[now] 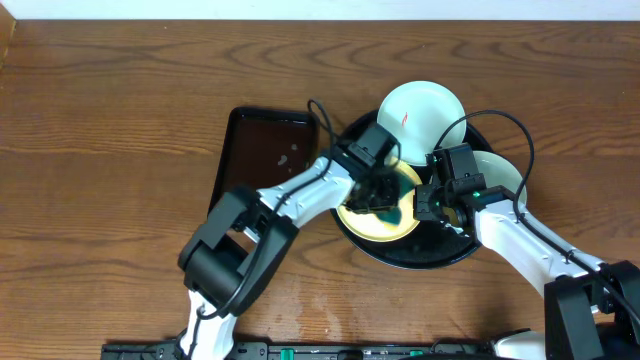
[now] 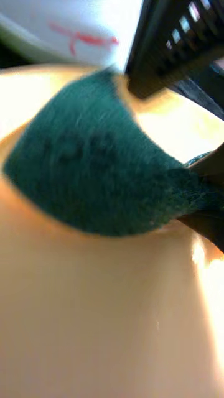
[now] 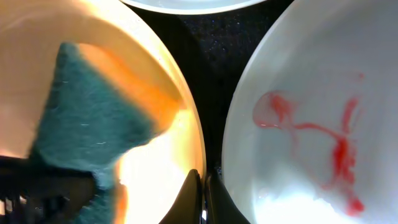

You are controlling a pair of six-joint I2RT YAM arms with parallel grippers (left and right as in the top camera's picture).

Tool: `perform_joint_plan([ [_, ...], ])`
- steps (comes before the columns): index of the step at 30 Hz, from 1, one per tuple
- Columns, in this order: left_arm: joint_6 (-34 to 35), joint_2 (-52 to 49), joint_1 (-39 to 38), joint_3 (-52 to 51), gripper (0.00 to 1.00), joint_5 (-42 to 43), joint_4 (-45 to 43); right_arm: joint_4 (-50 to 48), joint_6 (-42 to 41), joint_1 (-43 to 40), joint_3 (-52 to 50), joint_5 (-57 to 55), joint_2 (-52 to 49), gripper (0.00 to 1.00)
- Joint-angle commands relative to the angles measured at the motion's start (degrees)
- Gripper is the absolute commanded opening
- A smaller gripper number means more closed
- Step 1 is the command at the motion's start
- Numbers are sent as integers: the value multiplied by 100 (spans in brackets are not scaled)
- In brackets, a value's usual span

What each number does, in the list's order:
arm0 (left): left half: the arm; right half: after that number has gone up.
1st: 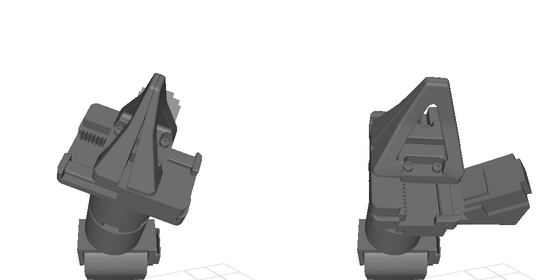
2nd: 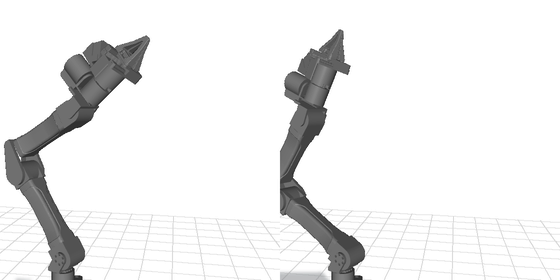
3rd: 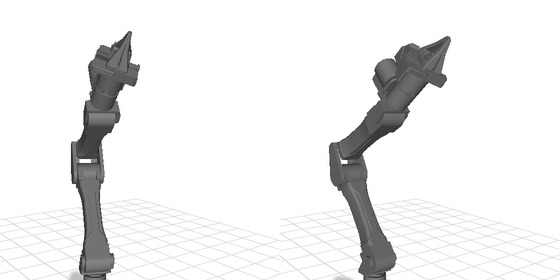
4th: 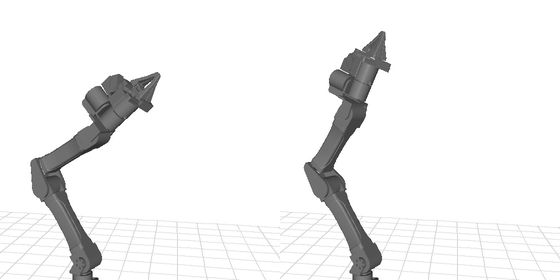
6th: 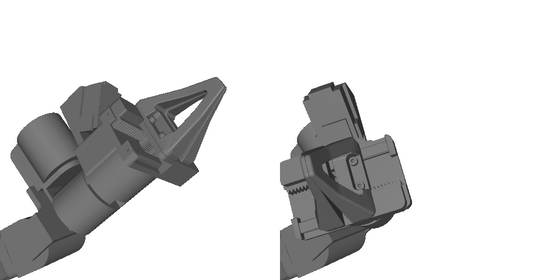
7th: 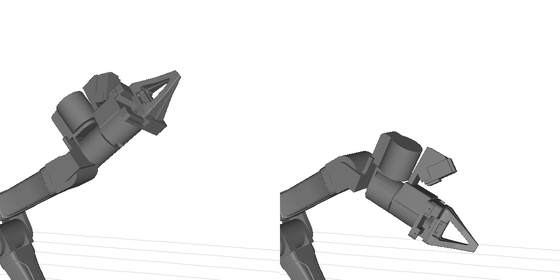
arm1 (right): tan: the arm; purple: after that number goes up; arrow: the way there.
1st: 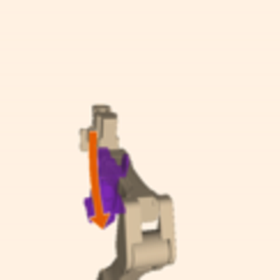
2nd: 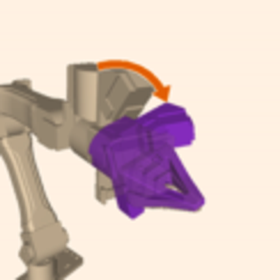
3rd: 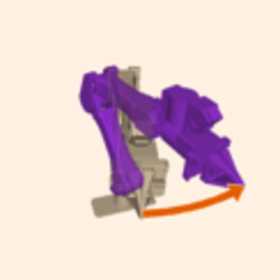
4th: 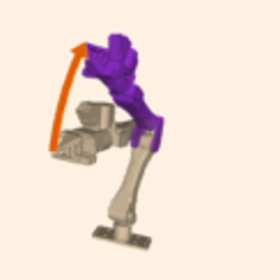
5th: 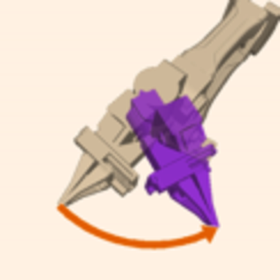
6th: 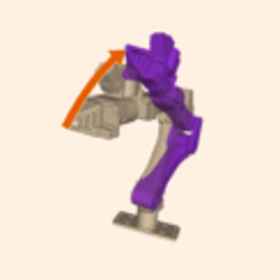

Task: Clean dirty plates on tray and stack at the side
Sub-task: 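Scrub the yellow plate surface with the sponge in the left gripper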

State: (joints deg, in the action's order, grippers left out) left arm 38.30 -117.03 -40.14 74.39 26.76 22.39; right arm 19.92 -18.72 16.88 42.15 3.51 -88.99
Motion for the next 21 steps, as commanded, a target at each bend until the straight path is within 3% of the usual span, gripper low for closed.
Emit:
perform_joint_plan([
  [1,-138,-111,496,-133,7,-649,870,20,120,-28,37,103,59,1],
  [6,-188,243,935,-133,7,-2028,1602,17,120,-28,37,103,59,1],
  [11,-289,518,925,-133,8,-2610,1580,24,120,-28,37,103,59,1],
  [17,-214,466,498,-140,8,-2356,1110,22,120,-28,37,103,59,1],
  [21,-195,328,103,-140,8,-1233,490,22,120,-28,37,103,59,1],
])
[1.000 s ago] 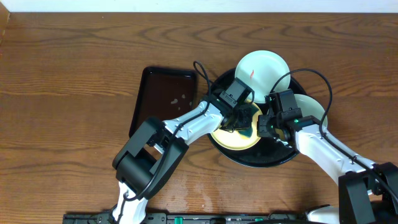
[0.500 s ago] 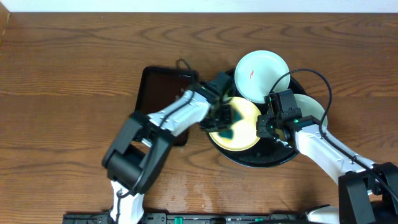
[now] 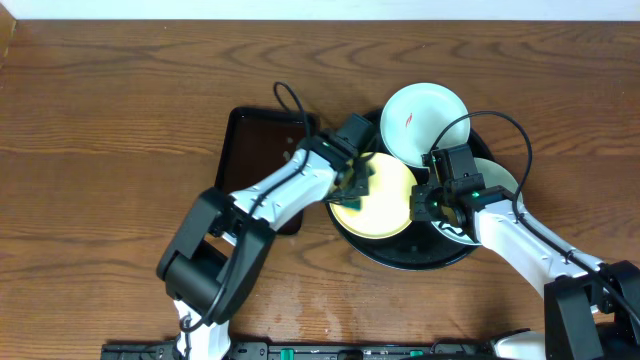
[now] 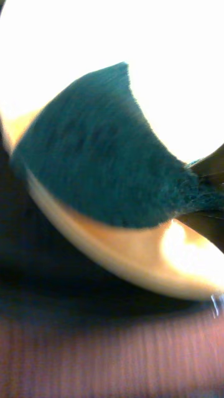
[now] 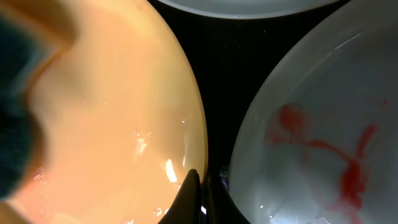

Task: Clean dirty plates on tray and stack at the side
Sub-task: 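Scrub the yellow plate surface with the sponge in the left gripper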

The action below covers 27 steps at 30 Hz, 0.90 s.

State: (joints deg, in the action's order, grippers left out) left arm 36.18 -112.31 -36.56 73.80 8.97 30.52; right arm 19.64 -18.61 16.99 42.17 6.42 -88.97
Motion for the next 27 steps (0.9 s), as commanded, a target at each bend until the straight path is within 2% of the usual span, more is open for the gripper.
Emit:
perform_joint_plan([
  [1,208,-251,-435,-81,8,1069,-634,50,109,-39,35,-188,57,1],
  [4,678,-369,-649,-81,8,1696,-953,50,109,-39,35,-188,57,1],
  [6,767,-387,-745,-81,8,1827,-1054,50,109,-39,35,-188,57,1],
  [14,730,-387,-632,-81,8,1657,-608,50,109,-39,35,-188,57,1],
  [16,693,-387,-509,-81,8,1263,-391,50,109,-39,35,-188,57,1],
  [23,457,-378,-90,-63,7,-1276,601,50,109,-39,35,-186,57,1],
  [27,461,-367,-44,33,8,-2044,1029,50,109,-39,35,-186,57,1],
])
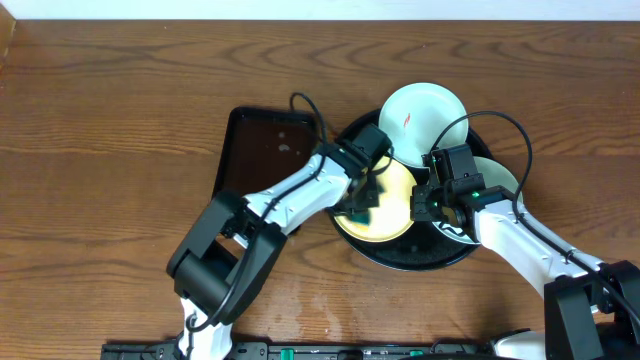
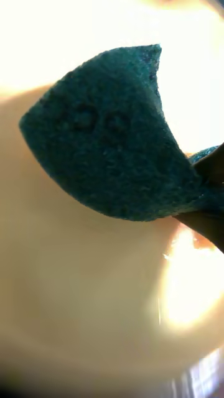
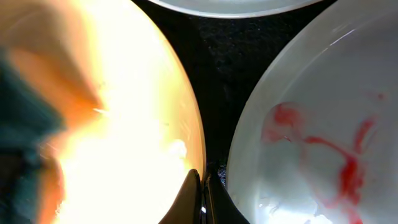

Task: Clean dirty plates on tray and stack at the side
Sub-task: 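Scrub the yellow plate surface with the sponge in the left gripper, then return the sponge to the black tray with the left gripper, then tilt and lift the yellow plate off the round tray with the right gripper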

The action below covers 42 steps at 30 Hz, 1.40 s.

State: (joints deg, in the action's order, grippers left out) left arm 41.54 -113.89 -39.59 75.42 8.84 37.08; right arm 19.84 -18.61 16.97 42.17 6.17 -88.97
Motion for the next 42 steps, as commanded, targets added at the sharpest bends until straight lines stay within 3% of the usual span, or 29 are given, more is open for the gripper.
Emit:
perform_joint_plan([
  [1,-74,-205,249,-83,8,-2210,485,31,109,-37,35,-162,57,1],
  [5,-74,-203,210,227,7,-2769,916,33,109,-37,35,-162,57,1],
  [8,-72,-170,195,555,8,-2726,1196,35,109,-37,35,-162,57,1],
  [14,-76,319,192,824,8,-1858,1375,35,109,-37,37,-162,57,1],
  [19,-87,837,278,824,7,-1679,1576,20,170,-37,37,-164,57,1],
  [26,-643,1346,1027,761,7,-2155,2050,15,352,-37,59,-162,59,1],
  [31,-728,1237,1663,326,8,-2188,1897,380,599,-37,365,-168,197,1],
  [35,-748,1167,2011,-35,15,-1954,1681,1139,719,-37,866,-632,507,1],
  [40,-855,1172,2234,-68,53,-1665,1600,1637,798,-37,1211,-892,890,1],
  [42,-857,1176,2284,-68,60,-1532,1596,1602,802,-35,1211,-918,962,1],
])
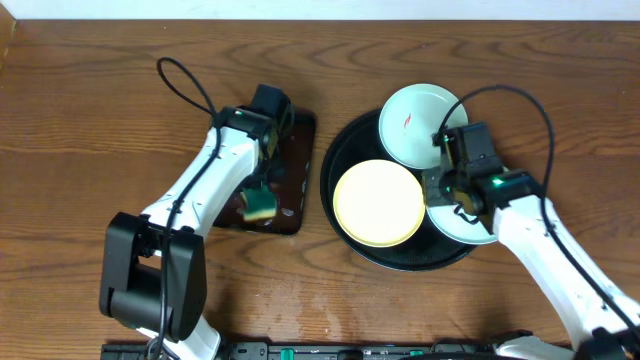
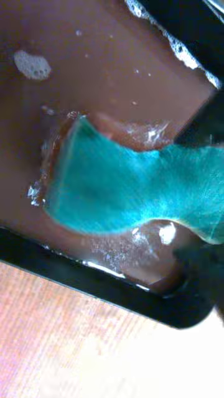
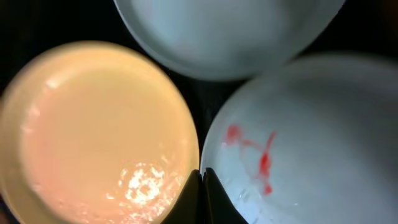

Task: Clean dirty plates on tray and stack at the side
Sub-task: 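Tilt and lift the yellow plate off the round tray with the right gripper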

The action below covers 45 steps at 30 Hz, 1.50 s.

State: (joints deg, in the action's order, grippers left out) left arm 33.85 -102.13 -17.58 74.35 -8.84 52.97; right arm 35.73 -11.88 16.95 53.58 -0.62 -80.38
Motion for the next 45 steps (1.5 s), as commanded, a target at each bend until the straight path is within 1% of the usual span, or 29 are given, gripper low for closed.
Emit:
perform_joint_plan([
  [1,-87,7,94,42,63,291,9,7,129,-20,70,-240,107,1],
  [7,-308,289,107,68,65,726,13,83,125,68,61,-83,-2,2],
  [9,-446,501,107,68,65,848,11,85,122,48,59,-66,-144,12],
  [11,-581,807,107,68,66,968,13,-68,160,33,59,153,-396,20],
  [13,-649,1137,107,68,67,1088,33,-321,431,35,59,507,-684,26],
  [15,-730,1493,107,68,71,1143,81,-540,518,35,59,608,-1016,29],
  [18,-728,1971,107,68,79,1143,240,-857,540,22,59,605,-1460,29],
  [20,-728,2234,107,68,80,1143,374,-1049,599,24,59,608,-1687,25],
  [23,-728,2474,107,68,81,1143,474,-1128,597,24,59,605,-1912,22],
  [25,-726,2553,107,68,80,1143,483,-1126,597,24,59,605,-1998,17],
  [26,-726,2573,107,68,81,1143,481,-1126,595,24,59,605,-2011,11],
  [27,-726,2575,107,68,81,1143,483,-1126,597,24,59,603,-2015,1],
  [30,-726,2564,107,66,81,1143,483,-1130,595,24,66,603,-1965,1],
  [34,-726,2562,107,66,81,1141,483,-970,485,24,120,444,-1541,1],
  [36,-726,2562,107,66,82,1141,483,-868,461,42,129,195,-1137,1],
  [42,-726,2562,107,66,82,1143,483,-634,468,258,129,-931,208,1],
  [45,-726,2562,107,66,82,1143,483,-658,479,481,129,-1639,636,1],
])
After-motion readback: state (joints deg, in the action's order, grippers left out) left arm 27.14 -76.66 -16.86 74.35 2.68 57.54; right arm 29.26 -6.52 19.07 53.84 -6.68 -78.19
